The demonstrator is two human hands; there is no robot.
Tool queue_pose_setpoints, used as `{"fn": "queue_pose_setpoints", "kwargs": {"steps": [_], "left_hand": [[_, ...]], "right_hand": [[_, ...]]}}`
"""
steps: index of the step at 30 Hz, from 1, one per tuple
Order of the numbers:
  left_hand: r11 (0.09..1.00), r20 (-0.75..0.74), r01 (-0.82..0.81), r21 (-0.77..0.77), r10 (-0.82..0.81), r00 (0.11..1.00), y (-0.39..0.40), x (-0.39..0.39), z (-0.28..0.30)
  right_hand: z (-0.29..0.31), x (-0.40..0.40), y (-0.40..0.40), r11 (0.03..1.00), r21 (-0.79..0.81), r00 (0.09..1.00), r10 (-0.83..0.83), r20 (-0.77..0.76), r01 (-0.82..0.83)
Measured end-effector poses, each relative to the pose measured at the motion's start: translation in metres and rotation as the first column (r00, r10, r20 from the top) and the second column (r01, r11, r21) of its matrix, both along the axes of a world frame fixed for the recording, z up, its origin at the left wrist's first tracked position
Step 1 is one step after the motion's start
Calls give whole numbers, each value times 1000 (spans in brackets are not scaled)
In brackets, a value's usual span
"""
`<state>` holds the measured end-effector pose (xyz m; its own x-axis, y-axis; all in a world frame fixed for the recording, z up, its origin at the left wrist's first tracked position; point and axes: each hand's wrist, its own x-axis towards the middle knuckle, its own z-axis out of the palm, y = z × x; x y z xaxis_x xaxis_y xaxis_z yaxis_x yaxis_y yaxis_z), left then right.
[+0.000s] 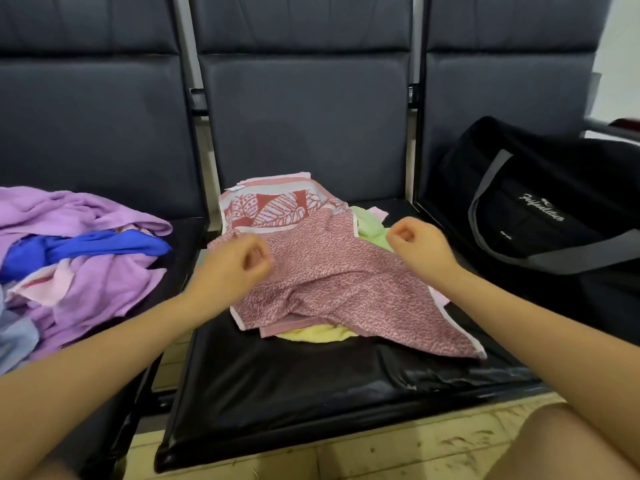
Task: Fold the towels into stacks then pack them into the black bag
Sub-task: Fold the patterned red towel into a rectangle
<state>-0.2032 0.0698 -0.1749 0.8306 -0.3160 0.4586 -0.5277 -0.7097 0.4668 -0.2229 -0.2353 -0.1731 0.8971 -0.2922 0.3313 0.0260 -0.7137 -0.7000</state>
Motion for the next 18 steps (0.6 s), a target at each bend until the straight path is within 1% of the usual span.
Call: {"fn": "queue_pose_setpoints", "kwargs": {"steps": [1, 2, 3, 4, 6, 7, 8, 10, 11, 13, 16, 18], "left_hand": [[988, -127, 120, 93, -108, 986, -6, -9, -4], [960, -235, 205, 189, -159, 959, -10, -14, -11], [921, -288, 260, 289, -176, 941, -14, -18, -20], [878, -298, 292, 378, -183, 937, -17, -20, -28], [804, -226, 279, 525, -185, 957, -20, -20, -42], [772, -168, 247, 585, -183, 969, -21, -19, -46], [747, -127, 221, 628, -181, 975, -22, -18, -48], [721, -110, 204, 662, -176, 978, -25, -17, -49], [729, -117, 211, 651, -178, 977, -27, -17, -48], [790, -149, 238, 565, -186, 971, -29, -15, -46], [917, -212, 264, 301, -205, 955, -23, -11, -34], [965, -255, 249, 78, -222, 941, -19, -14, -18]], "right_hand": [[2, -6, 8, 994, 28, 993, 109, -42, -108], [3, -13, 16, 975, 38, 969, 222, -110, -219], [3, -18, 22, 945, 35, 923, 325, -205, -325], [2, -23, 27, 910, 24, 861, 400, -315, -414], [-4, -28, 32, 842, -61, 748, 440, -496, -536], [-7, -29, 34, 800, -155, 729, 423, -538, -579], [-9, -28, 36, 754, -259, 736, 400, -547, -603], [-12, -25, 37, 693, -392, 769, 380, -514, -605], [-12, -24, 38, 683, -419, 779, 374, -502, -598], [-12, -20, 38, 696, -423, 792, 359, -494, -580], [-10, -17, 32, 782, -350, 825, 341, -451, -516], [-8, -13, 24, 841, -302, 863, 321, -390, -449]]}}
